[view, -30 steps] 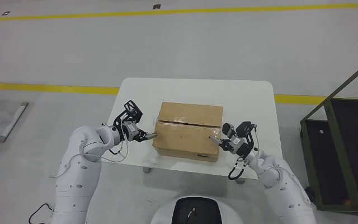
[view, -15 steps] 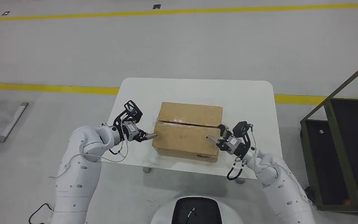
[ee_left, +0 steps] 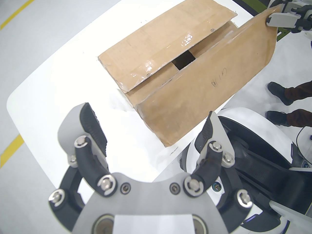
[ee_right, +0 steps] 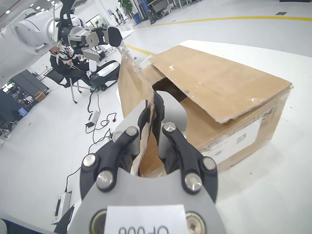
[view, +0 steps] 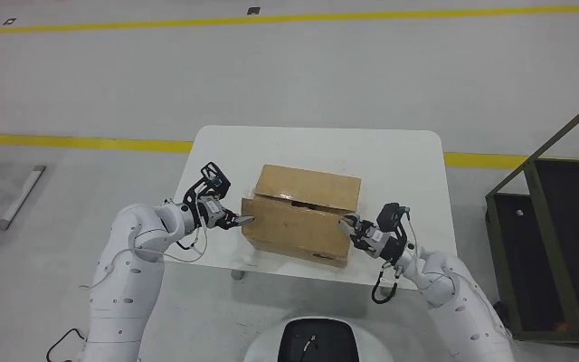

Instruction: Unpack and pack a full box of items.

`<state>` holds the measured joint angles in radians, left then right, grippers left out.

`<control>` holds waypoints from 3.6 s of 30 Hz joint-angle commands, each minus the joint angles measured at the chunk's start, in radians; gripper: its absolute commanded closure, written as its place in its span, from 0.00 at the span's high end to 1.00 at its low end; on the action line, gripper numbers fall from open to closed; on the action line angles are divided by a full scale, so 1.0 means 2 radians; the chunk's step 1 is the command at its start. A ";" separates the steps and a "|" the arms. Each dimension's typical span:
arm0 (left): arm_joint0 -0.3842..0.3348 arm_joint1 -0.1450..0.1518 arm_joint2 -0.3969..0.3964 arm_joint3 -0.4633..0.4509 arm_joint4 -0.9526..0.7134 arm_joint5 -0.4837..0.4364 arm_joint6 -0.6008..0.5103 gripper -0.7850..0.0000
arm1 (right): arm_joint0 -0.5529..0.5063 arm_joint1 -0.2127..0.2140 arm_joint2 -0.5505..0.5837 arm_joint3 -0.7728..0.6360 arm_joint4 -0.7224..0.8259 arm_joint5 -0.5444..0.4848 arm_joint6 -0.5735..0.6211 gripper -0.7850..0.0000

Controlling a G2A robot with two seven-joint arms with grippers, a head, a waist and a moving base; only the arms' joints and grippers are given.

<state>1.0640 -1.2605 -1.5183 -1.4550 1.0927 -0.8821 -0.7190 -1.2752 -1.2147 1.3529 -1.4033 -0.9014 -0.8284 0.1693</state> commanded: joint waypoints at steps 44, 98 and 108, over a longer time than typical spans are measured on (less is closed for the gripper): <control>-0.062 0.009 0.118 -0.001 -0.016 0.106 -0.036 0.00 | -0.071 0.020 -0.013 -0.095 -0.327 0.098 -0.251 0.03; -0.022 0.060 0.148 -0.073 -0.040 -0.013 -0.096 0.00 | -0.071 0.034 0.019 -0.055 -0.081 0.037 -0.204 0.38; -0.017 0.087 0.172 -0.074 -0.033 -0.045 -0.065 0.00 | -0.049 0.028 -0.008 -0.037 -0.039 0.079 -0.132 0.11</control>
<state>1.0317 -1.0925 -1.1792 -1.6051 1.0284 -0.9634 -0.8572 -1.3770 -1.1580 1.3386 -1.4789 -0.9846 -0.6720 -0.0997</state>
